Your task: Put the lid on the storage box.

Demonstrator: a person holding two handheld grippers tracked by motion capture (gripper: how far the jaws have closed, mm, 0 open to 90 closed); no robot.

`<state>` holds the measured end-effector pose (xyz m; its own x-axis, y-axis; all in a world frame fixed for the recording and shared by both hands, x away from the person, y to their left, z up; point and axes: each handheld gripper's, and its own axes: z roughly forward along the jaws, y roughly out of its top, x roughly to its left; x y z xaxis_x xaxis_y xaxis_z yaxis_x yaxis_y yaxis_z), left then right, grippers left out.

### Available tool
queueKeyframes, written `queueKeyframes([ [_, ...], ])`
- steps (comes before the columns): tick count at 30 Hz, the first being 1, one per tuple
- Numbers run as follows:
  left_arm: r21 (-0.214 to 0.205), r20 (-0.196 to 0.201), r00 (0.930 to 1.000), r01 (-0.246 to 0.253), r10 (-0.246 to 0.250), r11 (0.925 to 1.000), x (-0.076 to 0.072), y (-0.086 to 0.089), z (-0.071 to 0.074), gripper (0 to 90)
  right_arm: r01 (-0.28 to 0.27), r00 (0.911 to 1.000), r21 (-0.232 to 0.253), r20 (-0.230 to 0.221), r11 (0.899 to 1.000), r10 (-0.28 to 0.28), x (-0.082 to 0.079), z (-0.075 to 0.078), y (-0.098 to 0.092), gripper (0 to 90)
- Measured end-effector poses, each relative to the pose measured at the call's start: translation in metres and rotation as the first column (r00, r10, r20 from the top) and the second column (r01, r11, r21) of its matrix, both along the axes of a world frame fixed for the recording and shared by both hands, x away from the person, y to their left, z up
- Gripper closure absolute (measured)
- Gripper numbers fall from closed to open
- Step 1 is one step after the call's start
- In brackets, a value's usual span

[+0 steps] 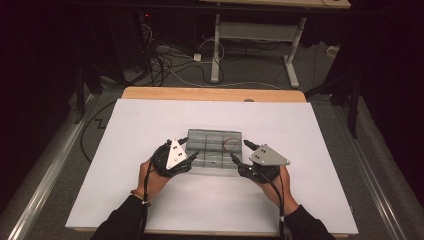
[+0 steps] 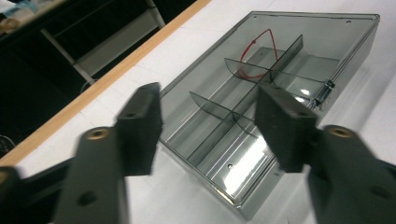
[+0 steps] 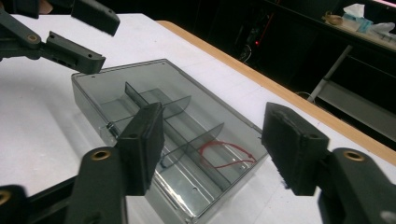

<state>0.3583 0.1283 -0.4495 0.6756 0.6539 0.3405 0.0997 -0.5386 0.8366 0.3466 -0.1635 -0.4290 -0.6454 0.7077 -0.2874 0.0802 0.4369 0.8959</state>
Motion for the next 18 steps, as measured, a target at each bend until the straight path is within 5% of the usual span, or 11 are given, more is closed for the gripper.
queueKeyframes([
  [6, -0.014, 0.030, 0.9995, 0.007, -0.007, 0.9999, -0.012, 0.007, 0.001, 25.5, -0.003, 0.9999, 0.002, 0.014, 1.000, 0.003, -0.007, 0.001, -0.007, 25.3],
  [18, 0.010, 0.025, 0.9996, -0.012, 0.012, 0.9999, -0.039, 0.040, -0.013, 17.9, -0.004, 0.9999, -0.001, -0.011, 1.000, 0.004, -0.029, -0.010, -0.040, 21.2],
])
